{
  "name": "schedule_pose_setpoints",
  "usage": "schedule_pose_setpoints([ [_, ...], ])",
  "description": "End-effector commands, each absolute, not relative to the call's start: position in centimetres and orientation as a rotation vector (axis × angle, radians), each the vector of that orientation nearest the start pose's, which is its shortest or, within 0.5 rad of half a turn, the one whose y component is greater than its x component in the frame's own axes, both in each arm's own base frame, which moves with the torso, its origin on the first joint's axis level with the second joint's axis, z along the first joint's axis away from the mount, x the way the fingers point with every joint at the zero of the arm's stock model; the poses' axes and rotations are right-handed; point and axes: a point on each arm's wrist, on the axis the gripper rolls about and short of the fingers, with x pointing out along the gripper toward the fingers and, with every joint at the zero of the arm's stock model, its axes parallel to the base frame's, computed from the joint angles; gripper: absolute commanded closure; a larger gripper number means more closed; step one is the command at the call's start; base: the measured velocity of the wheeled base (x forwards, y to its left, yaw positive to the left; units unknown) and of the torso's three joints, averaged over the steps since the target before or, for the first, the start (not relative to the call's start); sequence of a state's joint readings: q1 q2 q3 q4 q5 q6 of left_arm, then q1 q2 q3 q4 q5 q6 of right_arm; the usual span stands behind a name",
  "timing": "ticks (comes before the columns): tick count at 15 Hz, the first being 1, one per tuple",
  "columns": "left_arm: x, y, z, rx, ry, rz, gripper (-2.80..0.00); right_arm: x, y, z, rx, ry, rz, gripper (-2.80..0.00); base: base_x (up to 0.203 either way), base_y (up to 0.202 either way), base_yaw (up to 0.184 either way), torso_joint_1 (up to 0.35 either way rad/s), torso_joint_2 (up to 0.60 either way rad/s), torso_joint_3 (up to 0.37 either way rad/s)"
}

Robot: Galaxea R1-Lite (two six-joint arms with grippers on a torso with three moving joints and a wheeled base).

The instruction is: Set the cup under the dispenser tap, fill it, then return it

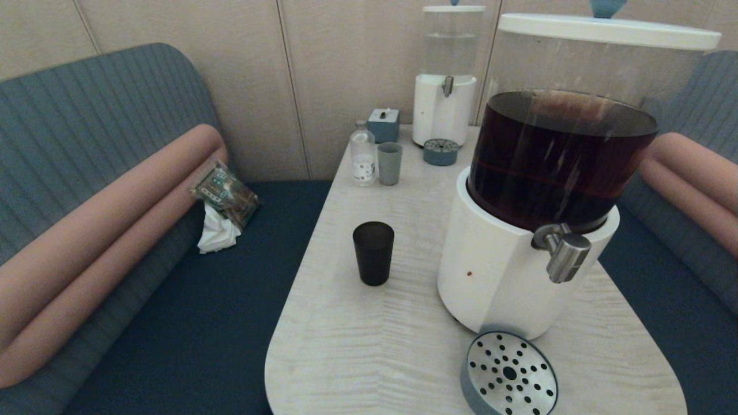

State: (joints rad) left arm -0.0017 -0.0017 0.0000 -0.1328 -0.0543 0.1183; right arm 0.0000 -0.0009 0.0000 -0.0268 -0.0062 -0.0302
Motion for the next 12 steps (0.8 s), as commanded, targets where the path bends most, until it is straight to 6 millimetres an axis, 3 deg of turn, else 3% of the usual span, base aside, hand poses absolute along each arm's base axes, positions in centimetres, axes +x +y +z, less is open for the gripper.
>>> schedule_pose_setpoints([
  [1,-2.04,-0.12,7.82,0.117,-0.098,-0.051,0.00,-2.22,-0.01,7.57,-0.031,-0.020,-0.006,0.00,0.000,0.000,0.000,0.000,0.00,0.000],
  [12,-2.05,-0.12,7.78,0.116,-0.096,-0.052,0.00,-2.24,-0.02,7.58,-0.031,-0.023,-0.008,0.00,0.000,0.000,0.000,0.000,0.00,0.000],
])
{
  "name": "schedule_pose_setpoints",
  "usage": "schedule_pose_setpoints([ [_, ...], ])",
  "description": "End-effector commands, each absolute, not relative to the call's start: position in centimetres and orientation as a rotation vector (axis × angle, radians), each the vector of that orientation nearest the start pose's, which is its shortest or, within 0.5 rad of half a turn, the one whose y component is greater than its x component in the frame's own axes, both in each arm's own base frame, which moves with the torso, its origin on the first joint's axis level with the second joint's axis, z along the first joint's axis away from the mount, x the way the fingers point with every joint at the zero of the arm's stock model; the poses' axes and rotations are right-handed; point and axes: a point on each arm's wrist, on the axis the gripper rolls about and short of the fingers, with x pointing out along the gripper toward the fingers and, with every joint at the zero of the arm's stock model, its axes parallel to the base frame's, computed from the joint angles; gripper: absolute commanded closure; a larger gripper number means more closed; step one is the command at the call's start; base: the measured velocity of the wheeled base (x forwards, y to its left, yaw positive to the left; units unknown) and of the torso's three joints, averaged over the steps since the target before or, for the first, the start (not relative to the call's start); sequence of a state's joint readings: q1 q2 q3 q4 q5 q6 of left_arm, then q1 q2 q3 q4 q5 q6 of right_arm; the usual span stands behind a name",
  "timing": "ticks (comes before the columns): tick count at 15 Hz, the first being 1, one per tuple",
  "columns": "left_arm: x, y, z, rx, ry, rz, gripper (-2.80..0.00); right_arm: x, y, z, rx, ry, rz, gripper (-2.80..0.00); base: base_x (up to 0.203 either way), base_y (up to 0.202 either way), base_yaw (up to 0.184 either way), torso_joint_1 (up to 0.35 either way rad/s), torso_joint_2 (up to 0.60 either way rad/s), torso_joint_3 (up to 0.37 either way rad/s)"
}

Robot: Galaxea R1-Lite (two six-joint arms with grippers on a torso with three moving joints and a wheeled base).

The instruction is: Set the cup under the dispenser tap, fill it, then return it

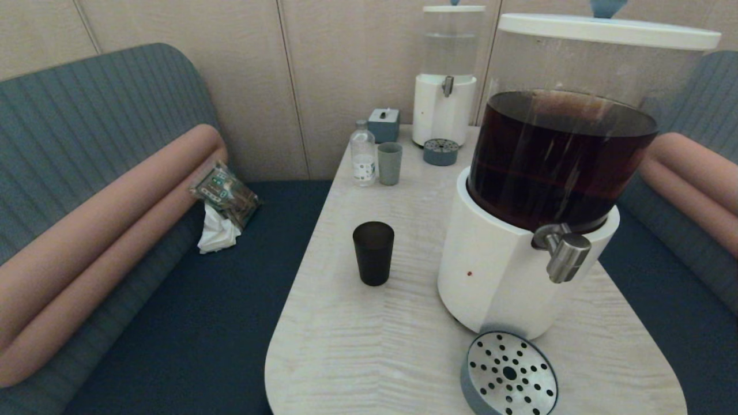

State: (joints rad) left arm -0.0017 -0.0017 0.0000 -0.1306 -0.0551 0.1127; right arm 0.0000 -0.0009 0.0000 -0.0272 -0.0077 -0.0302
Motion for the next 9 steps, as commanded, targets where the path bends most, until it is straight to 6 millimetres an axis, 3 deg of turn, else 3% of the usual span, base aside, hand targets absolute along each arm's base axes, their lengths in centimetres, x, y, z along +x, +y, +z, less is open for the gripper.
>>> schedule_pose_setpoints([
  [1,-2.05,-0.12,7.78,0.116,-0.097,-0.051,0.00,-2.24,-0.02,7.57,-0.031,-0.021,-0.008,0.00,0.000,0.000,0.000,0.000,0.00,0.000],
  [9,-2.05,-0.12,7.78,0.116,-0.096,-0.052,0.00,-2.23,-0.02,7.60,-0.006,-0.023,-0.009,0.00,0.000,0.000,0.000,0.000,0.00,0.000],
])
